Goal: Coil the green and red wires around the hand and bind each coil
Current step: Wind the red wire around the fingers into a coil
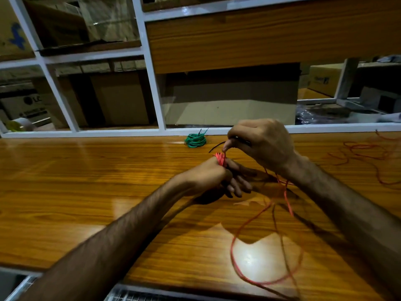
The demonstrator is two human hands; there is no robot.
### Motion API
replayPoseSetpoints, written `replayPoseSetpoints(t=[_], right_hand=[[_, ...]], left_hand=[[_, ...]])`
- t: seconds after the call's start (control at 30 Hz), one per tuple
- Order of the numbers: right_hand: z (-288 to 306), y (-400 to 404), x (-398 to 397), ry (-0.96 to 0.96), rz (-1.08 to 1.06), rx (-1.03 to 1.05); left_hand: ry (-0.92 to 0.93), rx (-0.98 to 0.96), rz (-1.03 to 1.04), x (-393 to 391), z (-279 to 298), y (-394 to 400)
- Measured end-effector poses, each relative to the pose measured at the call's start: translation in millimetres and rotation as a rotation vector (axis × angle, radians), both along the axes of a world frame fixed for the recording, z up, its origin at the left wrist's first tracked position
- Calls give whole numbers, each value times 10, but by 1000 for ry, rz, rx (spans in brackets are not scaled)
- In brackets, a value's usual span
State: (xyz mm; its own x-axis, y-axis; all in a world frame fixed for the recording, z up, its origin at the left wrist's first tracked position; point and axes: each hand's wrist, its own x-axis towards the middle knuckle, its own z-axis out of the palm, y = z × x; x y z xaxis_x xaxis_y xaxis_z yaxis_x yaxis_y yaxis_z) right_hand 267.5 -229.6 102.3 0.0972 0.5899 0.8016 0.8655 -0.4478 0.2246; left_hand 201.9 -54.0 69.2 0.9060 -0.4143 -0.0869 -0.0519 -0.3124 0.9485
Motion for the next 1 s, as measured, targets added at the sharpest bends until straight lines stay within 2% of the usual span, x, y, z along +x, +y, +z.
replayPoseSetpoints(t=[0.2, 0.3, 0.4, 0.53, 0.6, 0.67, 0.8, 0.9, 1.0], right_hand=[[-28, 45, 44, -42, 34, -2], [-89, 57, 91, 67, 17, 3], [-113, 88, 126, 393, 22, -7], [-321, 59, 232, 959, 182, -15], [-489, 17, 206, 1089, 107, -57], [-528, 68, 150, 1011, 31, -140], [-340, 208, -105, 936, 70, -128], [-281, 223, -171, 937, 50, -208], [-211, 228, -228, 1004, -10, -250]], left_hand=[[122, -68, -188, -21, 49, 35], [234, -203, -321, -61, 66, 74], [306, -391, -418, -105, 106, 67], [374, -719, -521, -171, 187, 19], [343, -858, -534, -177, 250, 9], [233, -941, -416, -163, 310, 11], [81, -1101, 51, -28, 357, 147], [-39, -976, 294, 47, 345, 204], [-155, -795, 386, 112, 268, 180]])
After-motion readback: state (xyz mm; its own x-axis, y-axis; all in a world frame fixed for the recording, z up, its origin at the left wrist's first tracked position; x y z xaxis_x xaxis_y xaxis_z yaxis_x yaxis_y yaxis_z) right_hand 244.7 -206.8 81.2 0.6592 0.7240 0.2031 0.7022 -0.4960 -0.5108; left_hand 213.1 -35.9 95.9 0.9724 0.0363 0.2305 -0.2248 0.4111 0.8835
